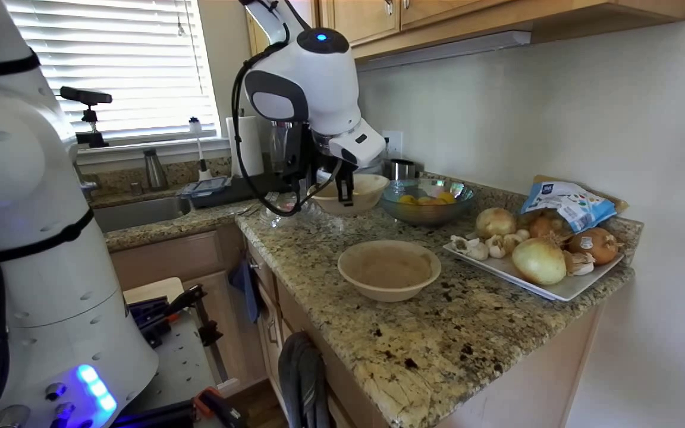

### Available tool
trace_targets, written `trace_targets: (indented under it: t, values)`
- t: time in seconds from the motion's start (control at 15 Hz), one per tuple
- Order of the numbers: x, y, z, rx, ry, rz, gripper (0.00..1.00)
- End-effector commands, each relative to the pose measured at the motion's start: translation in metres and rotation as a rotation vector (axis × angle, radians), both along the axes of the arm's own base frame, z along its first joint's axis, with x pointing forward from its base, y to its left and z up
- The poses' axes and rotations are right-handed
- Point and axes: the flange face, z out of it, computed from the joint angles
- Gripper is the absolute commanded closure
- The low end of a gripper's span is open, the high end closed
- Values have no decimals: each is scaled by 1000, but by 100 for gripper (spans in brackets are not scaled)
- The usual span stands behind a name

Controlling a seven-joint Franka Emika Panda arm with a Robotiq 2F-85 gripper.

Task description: Pick the bowl on the left and place it in the bowl on the right

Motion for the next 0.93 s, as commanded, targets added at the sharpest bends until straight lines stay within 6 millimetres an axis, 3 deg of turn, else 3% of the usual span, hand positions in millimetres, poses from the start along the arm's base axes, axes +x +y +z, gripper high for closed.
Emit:
trace_targets:
  t: [0.0,0.33,0.87]
  values:
    - [-1,-11,3,-9,-10,-8,98]
    - [-5,-48,8,-33,-21,-65,98]
    - [-17,-127,-1,-70,-17,-187,98]
